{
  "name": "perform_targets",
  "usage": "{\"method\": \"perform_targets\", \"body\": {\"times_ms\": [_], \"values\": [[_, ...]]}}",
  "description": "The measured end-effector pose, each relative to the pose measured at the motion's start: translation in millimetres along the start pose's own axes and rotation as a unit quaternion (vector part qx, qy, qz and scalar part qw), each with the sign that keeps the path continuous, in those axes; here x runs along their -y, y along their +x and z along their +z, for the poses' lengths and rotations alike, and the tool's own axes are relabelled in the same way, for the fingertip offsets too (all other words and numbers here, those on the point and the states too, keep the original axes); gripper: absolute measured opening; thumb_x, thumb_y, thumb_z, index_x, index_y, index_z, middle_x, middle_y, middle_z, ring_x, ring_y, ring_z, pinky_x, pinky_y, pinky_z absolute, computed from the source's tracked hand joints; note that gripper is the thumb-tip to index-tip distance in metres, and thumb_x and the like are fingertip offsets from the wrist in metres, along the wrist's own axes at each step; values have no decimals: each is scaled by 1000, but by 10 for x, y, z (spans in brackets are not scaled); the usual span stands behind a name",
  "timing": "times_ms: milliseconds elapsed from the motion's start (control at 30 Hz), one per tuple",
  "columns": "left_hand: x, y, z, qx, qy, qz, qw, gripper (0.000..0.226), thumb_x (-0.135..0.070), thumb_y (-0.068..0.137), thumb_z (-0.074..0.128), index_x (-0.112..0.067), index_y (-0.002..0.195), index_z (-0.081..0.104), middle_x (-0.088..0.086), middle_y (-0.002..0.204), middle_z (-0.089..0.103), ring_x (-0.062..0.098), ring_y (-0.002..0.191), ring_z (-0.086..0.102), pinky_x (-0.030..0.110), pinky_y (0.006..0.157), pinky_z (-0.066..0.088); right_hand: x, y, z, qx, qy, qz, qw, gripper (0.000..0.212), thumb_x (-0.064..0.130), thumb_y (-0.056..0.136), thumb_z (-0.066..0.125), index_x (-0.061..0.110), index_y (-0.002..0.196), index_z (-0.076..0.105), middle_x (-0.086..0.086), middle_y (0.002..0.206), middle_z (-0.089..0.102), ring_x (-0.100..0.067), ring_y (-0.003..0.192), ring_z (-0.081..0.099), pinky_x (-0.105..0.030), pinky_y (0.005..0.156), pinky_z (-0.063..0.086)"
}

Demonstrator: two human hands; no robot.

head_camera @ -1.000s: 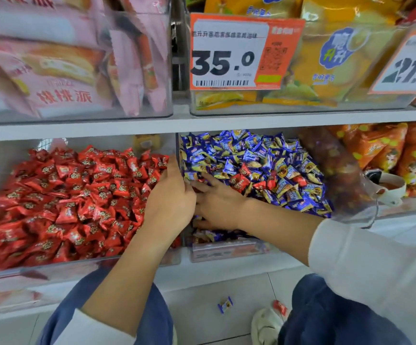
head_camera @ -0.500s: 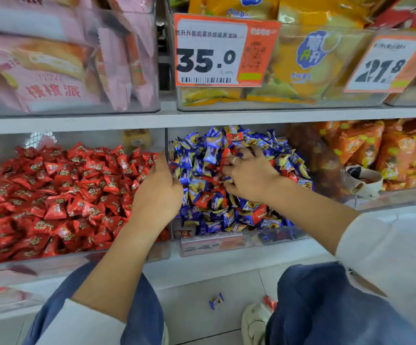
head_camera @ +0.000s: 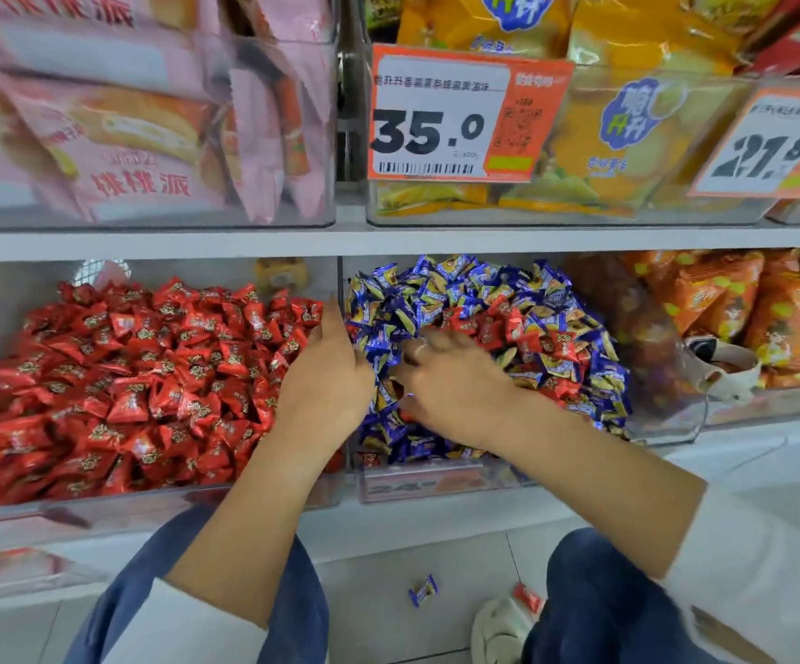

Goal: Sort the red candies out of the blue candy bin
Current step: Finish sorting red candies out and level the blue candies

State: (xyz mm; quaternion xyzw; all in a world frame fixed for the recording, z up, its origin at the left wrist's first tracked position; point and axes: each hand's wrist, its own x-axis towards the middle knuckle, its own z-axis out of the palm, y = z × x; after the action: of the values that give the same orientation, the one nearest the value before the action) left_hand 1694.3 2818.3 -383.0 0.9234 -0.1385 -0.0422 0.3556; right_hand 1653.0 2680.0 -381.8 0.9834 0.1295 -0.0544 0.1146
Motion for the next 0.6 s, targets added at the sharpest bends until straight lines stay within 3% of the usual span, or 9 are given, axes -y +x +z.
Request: {"method": "perform_targets", "body": {"times_ms": [67,167,267,467,600], "values": [[-12,-11,-14,-4,-3,3,1000,60,-9,93,40,-10,148,16,24,126,50,39,100,55,34,67,33,175,292,99,35,0,-45,998,40,29,95,43,13,130,51,-11,134,49,-28,128,37,-42,110,25],[-29,-14,-18,-4,0,1,1000,60,-11,95,38,-13,149,13,20,137,43,38,112,50,35,75,35,264,605,242,112,-93,-33,989,56,33,99,35,11,148,23,-11,155,19,-31,142,12,-51,117,6],[-29,-2,-13,-6,12,-4,1000,61,-13,96,38,-14,151,9,18,144,38,35,120,47,36,86,38,240,812,281,136,-201,-1,970,66,45,99,30,14,152,6,-12,159,-2,-38,144,-5,-61,112,-4],[-18,-11,-41,6,9,-8,1000,62,-14,98,37,-14,151,7,14,150,30,32,125,44,35,90,39,143,1139,307,161,-292,73,940,73,54,93,42,20,151,14,-14,158,6,-44,142,3,-72,105,3],[-23,-24,-67,14,16,-10,1000,62,-15,98,37,-14,151,6,12,150,29,31,122,46,34,87,40,0,999,199,196,-296,113,928,64,44,97,42,17,150,19,-12,157,11,-50,140,0,-70,106,12]]}}
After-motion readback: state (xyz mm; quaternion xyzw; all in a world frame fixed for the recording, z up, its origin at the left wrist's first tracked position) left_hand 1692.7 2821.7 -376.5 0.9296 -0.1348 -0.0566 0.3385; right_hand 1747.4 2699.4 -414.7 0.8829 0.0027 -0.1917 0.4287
